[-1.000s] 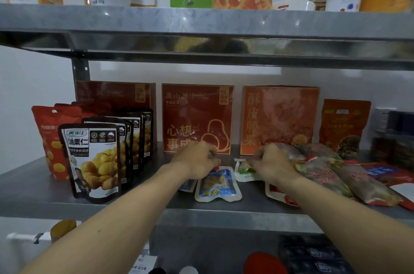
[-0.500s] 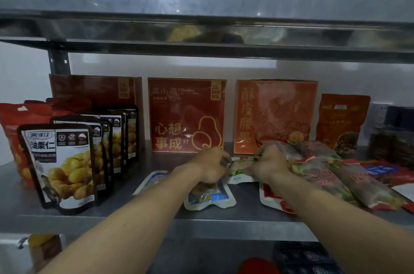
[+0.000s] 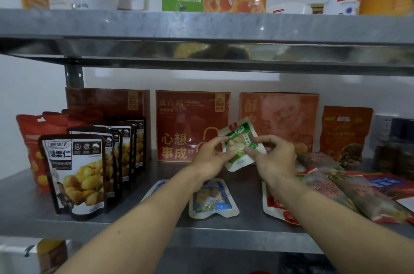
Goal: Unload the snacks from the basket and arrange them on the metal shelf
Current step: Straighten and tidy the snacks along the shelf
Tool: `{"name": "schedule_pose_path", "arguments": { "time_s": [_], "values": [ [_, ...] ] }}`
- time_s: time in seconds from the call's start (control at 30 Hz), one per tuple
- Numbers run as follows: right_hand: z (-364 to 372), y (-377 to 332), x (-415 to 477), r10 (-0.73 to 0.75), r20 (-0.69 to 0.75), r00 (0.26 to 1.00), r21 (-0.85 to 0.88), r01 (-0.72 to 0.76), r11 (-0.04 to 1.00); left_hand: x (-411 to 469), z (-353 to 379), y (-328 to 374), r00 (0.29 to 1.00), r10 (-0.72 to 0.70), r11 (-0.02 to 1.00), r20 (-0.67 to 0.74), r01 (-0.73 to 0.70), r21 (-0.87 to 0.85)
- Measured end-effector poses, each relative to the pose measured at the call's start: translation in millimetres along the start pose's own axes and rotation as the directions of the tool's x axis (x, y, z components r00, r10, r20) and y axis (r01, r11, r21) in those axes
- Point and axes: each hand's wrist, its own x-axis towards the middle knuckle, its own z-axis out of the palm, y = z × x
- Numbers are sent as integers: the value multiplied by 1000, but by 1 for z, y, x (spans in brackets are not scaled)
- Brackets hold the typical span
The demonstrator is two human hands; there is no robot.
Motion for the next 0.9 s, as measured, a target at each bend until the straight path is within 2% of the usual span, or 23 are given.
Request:
{"name": "schedule_pose_path", "arguments": {
  "time_s": [0.17, 0.33, 0.6, 0.77, 0.9],
  "values": [
    [18, -6, -8, 104, 96, 990, 131, -116, 985, -8, -20, 3, 980, 9, 993, -200, -33, -114],
    [39, -18, -19, 99, 231, 968, 71, -118, 990, -13, -51, -3, 978, 47, 997, -205, -60, -57],
    [83, -19, -29, 124, 363, 924, -134, -80, 988, -13, -87, -32, 974, -6, 999, -227, 15, 35],
    [99, -17, -34, 197, 436, 878, -305, -62, 950, -11, -100, -56, 977, -53, 987, -207, 82, 135],
    [110, -13, -37, 226, 507, 832, -437, 22, 899, -9, -108, -72, 976, -125, 960, -180, 165, 226]
  ]
}}
